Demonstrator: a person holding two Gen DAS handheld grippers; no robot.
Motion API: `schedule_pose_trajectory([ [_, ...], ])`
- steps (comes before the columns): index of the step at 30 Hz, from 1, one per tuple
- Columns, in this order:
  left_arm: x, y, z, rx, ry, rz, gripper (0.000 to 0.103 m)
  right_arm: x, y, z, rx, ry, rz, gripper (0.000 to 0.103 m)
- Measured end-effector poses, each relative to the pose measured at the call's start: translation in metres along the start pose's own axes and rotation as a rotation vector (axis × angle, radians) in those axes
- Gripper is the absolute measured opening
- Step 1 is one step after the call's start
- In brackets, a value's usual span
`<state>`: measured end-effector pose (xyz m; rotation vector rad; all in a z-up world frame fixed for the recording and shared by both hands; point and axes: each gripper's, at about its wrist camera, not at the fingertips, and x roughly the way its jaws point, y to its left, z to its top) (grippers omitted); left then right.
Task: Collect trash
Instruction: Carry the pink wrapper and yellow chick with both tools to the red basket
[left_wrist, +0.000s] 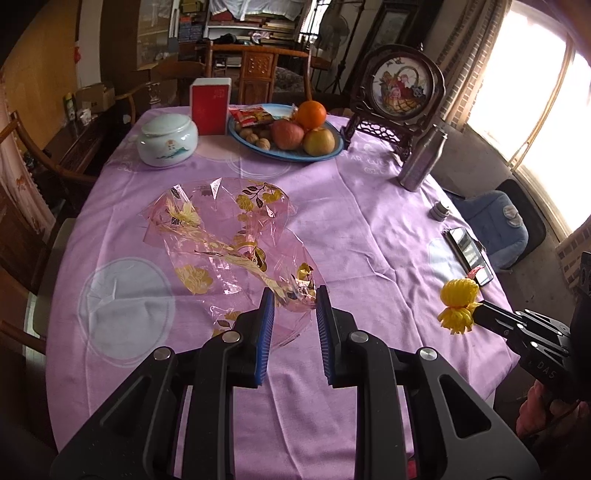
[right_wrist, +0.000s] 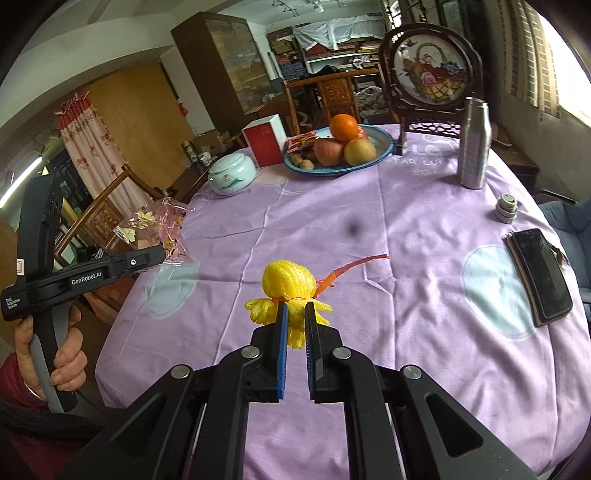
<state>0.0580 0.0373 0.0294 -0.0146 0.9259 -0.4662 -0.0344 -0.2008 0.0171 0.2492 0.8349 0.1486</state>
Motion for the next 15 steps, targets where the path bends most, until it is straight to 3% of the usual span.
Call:
schedule_pose_trajectory([
  [7,-0.016,0.020,-0.008,-0.065,-0.022,0.053,0.024,0.016,0.019,0.011,-0.058,0.029,0.067,0.009],
  [15,-0.047,0.057,-0.033,-0.201,-0.052,0.166,0.024,0.043,0.059,0.019,-0.166,0.088,0.182,0.009],
])
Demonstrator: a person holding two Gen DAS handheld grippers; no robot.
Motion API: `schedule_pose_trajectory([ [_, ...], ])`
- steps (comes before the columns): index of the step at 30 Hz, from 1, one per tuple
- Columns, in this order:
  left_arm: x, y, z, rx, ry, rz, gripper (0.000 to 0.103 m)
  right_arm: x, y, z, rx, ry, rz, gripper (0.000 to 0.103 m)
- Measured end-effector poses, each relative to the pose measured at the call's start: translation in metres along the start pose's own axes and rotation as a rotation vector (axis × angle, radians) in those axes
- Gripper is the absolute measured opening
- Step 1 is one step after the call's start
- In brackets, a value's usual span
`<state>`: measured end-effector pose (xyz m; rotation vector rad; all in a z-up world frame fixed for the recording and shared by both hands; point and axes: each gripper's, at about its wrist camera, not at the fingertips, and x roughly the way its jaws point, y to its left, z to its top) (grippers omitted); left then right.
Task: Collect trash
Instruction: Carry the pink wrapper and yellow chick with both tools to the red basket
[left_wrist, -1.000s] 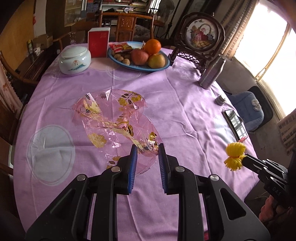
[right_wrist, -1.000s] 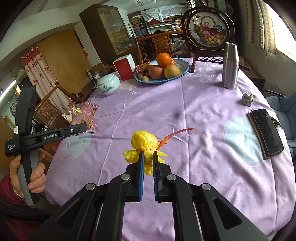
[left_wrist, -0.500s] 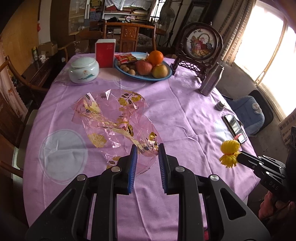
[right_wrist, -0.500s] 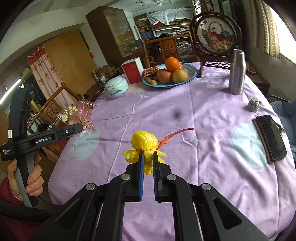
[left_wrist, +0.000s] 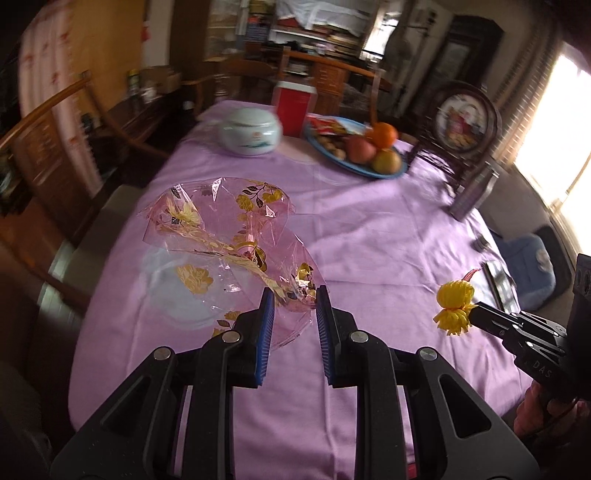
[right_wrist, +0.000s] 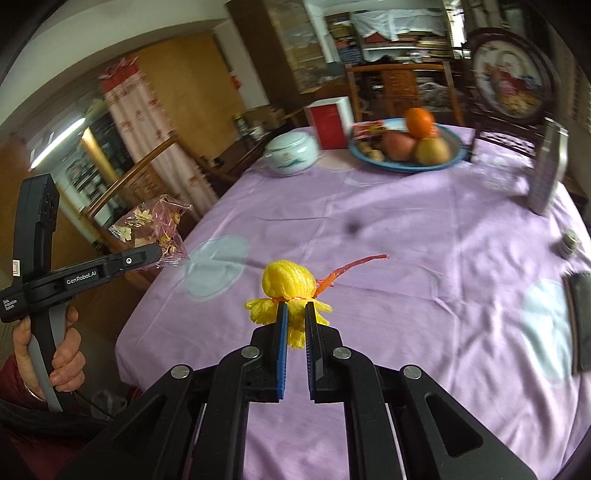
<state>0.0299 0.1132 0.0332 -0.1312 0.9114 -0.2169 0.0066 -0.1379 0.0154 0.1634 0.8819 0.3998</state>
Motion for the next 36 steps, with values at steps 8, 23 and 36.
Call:
schedule_pose_trajectory([
  [8,-0.040,0.054,-0.030,-0.176,-0.036,0.135,0.024,0.032,0.050,0.016,-0.138,0.073,0.140,0.009],
  [23,-0.131,0.148,-0.133,-0.524,-0.076,0.378,0.024,0.071,0.177,0.001,-0.399,0.215,0.404,0.009],
  [36,-0.162,0.205,-0.219,-0.802,-0.039,0.467,0.024,0.082,0.212,-0.009,-0.485,0.284,0.453,0.009],
])
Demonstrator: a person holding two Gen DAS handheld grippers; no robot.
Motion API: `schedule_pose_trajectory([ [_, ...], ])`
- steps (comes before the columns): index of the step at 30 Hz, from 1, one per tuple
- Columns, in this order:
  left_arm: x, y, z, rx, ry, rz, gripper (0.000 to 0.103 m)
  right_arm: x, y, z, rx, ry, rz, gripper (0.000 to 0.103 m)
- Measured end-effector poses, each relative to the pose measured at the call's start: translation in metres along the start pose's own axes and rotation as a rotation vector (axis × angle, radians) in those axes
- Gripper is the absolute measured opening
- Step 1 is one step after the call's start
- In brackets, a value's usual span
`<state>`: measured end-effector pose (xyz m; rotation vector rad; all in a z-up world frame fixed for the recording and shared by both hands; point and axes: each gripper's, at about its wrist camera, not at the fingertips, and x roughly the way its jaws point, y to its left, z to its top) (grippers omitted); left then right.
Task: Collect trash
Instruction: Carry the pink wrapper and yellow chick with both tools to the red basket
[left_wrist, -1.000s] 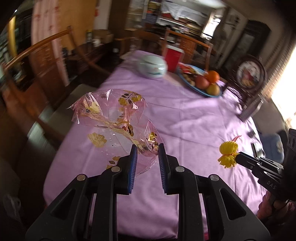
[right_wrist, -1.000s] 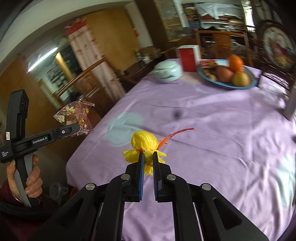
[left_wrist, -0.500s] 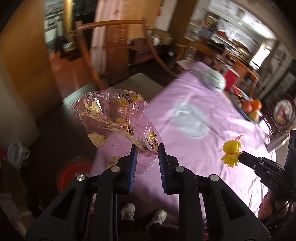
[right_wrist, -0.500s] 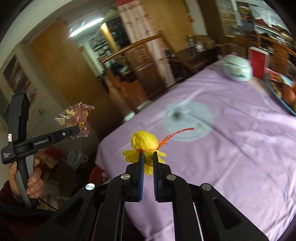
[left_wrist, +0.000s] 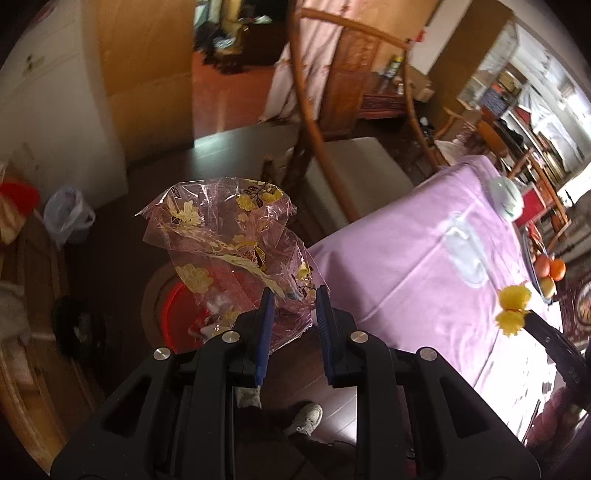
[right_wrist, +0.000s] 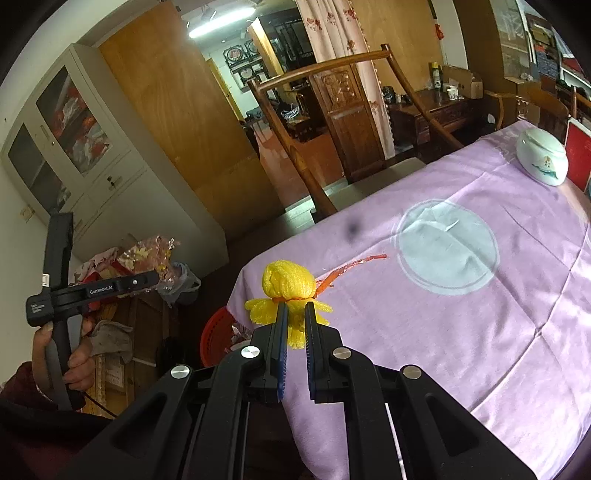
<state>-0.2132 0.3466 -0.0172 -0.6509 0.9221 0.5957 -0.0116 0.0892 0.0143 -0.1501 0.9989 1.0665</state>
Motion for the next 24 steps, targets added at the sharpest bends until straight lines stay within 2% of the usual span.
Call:
schedule_pose_trajectory([
  [5,0.012,0.029,-0.004,-0.047,0.039,0.029,0.024,0.012,0.001,0.006,-0.001,0.019,-0.005,0.009],
  [11,0.040,0.053,-0.003,-0.109,0.111,0.013,0.026,0.023,0.011,0.011,-0.024,0.045,-0.022,0.009],
  [13,0.047,0.055,-0.001,-0.110,0.128,0.023,0.034,0.025,0.013,0.014,-0.028,0.048,-0.029,0.009],
  [15,0.051,0.059,0.000,-0.119,0.138,0.040,0.052,0.026,0.015,0.016,-0.031,0.051,-0.035,0.009],
  [18,0.052,0.064,0.003,-0.138,0.142,0.037,0.061,0.030,0.021,0.021,-0.042,0.056,-0.039,0.009],
  [24,0.041,0.083,0.009,-0.185,0.117,0.061,0.065,0.047,0.039,0.030,-0.087,0.083,0.000,0.009],
])
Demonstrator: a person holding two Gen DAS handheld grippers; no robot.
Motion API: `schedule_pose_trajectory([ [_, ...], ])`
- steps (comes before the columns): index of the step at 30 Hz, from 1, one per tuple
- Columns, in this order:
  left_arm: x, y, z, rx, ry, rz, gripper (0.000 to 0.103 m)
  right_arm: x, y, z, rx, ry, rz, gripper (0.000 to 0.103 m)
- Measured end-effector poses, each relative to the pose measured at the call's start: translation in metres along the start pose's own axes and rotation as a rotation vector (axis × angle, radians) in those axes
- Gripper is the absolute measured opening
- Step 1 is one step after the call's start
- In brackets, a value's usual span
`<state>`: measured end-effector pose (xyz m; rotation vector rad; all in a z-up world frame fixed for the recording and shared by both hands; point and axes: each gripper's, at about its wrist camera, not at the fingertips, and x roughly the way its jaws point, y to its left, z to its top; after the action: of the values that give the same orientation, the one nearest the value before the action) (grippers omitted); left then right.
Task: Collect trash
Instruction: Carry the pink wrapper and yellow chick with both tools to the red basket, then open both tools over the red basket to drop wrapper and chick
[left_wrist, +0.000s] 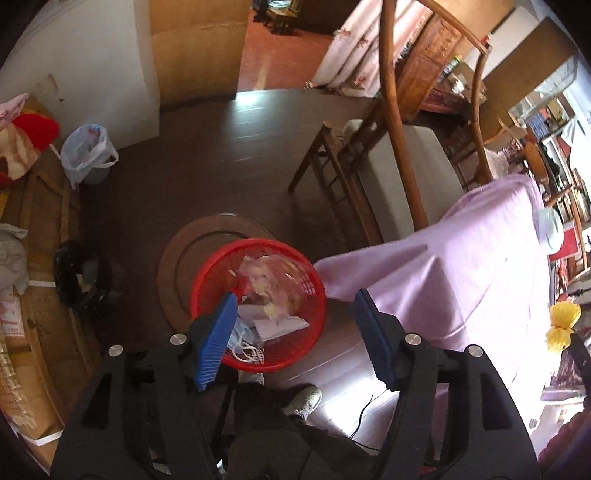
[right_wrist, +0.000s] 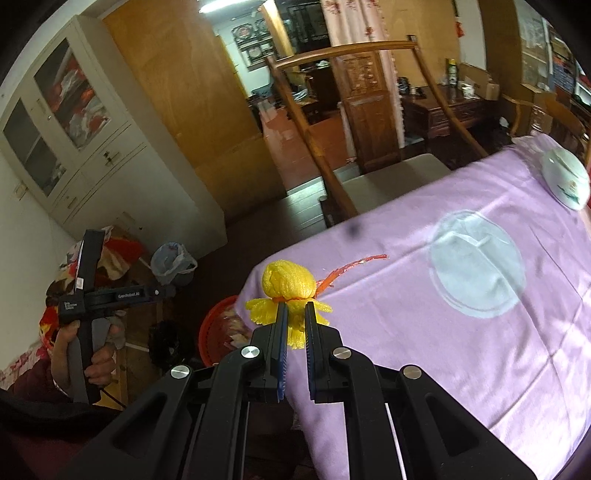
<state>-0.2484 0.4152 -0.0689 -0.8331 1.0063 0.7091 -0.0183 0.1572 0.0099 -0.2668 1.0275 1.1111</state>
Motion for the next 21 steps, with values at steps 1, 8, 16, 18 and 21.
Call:
schedule_pose_trajectory([
  [1,-0.002,0.002,0.001,-0.004,-0.007,0.004,0.065,0.004,0.003,0.002,-0.012,0.006,0.010,0.009],
  [8,-0.029,0.025,-0.001,-0.055,-0.069,0.044,0.069,0.041,0.044,0.014,-0.115,0.088,0.121,0.009],
  [16,-0.053,0.054,-0.019,-0.104,-0.097,0.129,0.070,0.088,0.096,0.023,-0.228,0.184,0.242,0.009],
  [18,-0.057,0.061,-0.024,-0.114,-0.098,0.150,0.071,0.101,0.111,0.023,-0.254,0.210,0.269,0.009],
  [21,-0.062,0.072,-0.030,-0.131,-0.099,0.175,0.071,0.116,0.131,0.023,-0.289,0.239,0.302,0.010],
])
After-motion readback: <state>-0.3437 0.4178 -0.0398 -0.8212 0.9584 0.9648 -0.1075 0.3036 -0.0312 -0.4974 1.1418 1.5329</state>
